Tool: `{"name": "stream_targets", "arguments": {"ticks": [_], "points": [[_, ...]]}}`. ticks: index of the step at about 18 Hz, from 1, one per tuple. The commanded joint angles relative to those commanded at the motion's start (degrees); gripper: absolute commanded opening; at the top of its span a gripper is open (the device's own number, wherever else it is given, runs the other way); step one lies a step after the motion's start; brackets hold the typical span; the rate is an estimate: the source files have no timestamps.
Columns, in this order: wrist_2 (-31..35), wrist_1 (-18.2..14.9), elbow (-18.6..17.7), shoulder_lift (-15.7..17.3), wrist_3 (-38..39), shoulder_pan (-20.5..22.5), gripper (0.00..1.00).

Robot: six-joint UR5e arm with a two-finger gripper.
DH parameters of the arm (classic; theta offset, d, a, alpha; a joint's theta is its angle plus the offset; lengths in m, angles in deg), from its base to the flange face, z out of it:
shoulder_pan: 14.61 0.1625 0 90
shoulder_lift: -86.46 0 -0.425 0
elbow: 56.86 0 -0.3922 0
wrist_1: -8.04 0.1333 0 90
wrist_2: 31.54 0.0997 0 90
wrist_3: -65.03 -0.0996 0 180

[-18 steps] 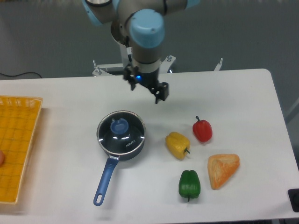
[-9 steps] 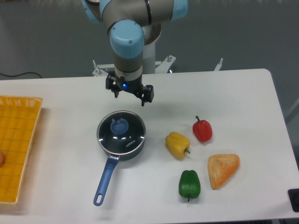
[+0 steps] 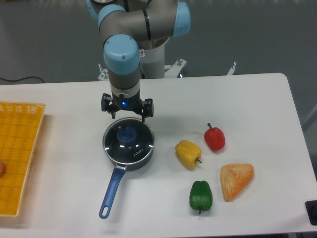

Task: Open the lid
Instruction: 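Lower the open gripper around the blue lid knob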

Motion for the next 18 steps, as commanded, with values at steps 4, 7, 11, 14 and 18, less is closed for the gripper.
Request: {"name": "stream_targets", "arguments": {"ticks": [4, 7, 11, 14, 18], "points": [[-1.58, 2.90, 0.00, -0.44, 4.83, 0.00, 1.00], [-1.32, 2.99, 0.00, -1.05, 6.50, -0.09, 1.00], [-0.88, 3.78, -0.09, -1.76, 8.88, -0.79, 1.00], [0.08, 3.87, -0.17, -1.76, 9.50, -0.79, 1.00], [5.26, 3.87, 0.00, -2.81, 11.69, -2.28, 1.00]]}}
